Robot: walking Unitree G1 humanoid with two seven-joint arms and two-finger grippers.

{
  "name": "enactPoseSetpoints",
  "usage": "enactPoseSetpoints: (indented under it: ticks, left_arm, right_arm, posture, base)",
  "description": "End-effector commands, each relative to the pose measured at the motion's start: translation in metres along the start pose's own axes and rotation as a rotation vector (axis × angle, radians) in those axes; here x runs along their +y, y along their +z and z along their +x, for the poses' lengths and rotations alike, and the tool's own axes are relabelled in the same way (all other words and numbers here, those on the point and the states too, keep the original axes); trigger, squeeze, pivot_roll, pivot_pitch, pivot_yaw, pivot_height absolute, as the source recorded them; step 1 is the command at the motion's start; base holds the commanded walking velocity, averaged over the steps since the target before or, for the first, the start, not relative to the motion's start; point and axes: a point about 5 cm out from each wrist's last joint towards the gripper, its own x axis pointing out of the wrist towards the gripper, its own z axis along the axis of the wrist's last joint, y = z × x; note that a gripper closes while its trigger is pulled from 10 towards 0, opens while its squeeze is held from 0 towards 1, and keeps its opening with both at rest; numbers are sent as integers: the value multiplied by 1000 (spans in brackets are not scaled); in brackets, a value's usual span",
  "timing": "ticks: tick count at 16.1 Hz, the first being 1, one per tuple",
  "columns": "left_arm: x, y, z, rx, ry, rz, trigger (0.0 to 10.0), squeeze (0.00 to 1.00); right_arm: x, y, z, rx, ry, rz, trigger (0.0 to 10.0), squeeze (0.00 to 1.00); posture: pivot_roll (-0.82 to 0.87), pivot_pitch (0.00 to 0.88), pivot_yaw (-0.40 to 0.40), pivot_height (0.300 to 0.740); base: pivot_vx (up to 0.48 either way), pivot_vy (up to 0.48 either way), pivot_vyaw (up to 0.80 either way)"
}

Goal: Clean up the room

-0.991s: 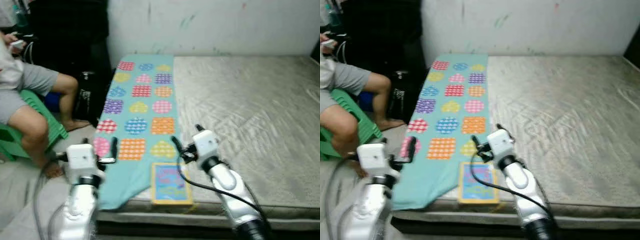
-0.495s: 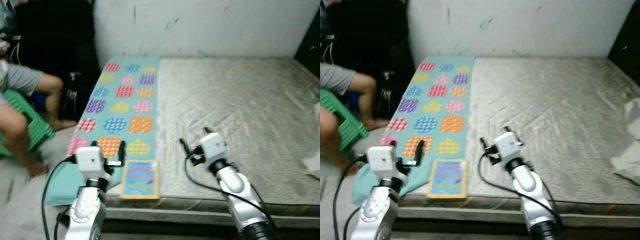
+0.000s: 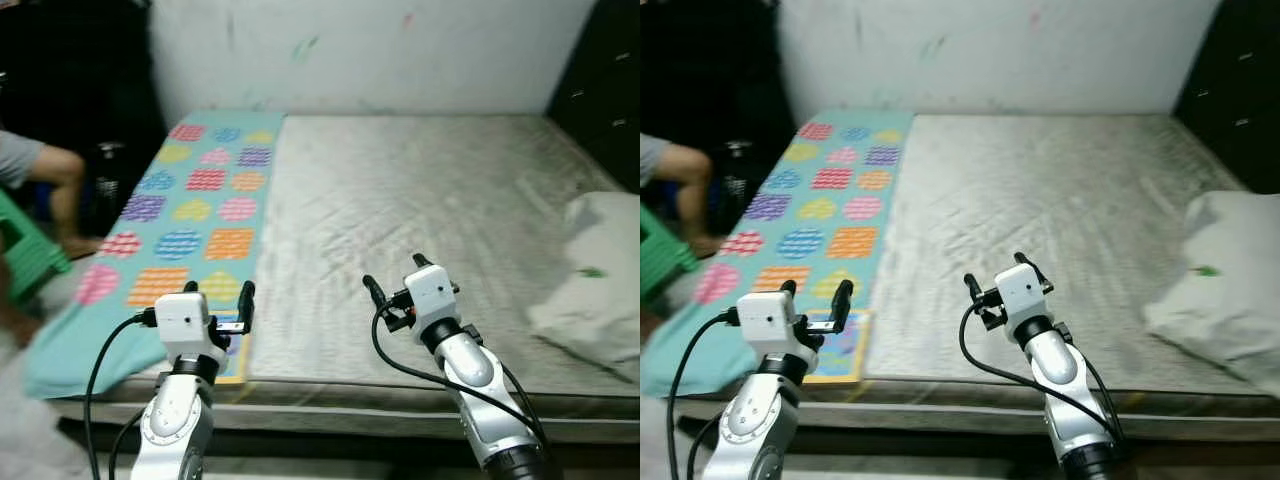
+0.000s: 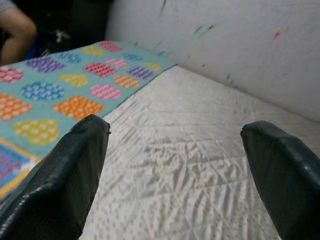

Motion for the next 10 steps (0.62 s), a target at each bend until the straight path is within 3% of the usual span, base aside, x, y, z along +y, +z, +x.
enactPoseSetpoints:
  ticks: [1, 5, 9, 10]
  left_arm:
    - [5, 3, 1, -11, 9, 13, 10000, 0]
    - [4, 5, 1, -30, -11, 10, 10000, 0]
    - [2, 7, 2, -42, -35, 4, 10000, 0]
    - [2, 7, 2, -43, -38, 5, 10000, 0]
  right_arm:
    - [5, 8, 5, -33, 21, -4, 10000, 0]
    - [3, 9, 5, -37, 15, -7, 10000, 0]
    - [3, 9, 6, -38, 10, -8, 10000, 0]
    - [3, 9, 6, -39, 10, -8, 10000, 0]
  posture:
    - [-140, 0, 20, 740]
    - [-142, 0, 21, 740]
    - [-143, 0, 24, 740]
    - [-143, 0, 24, 740]
  base:
    - [0, 0, 0]
    - [0, 0, 0]
    - [0, 0, -625]
    - [0, 0, 0]
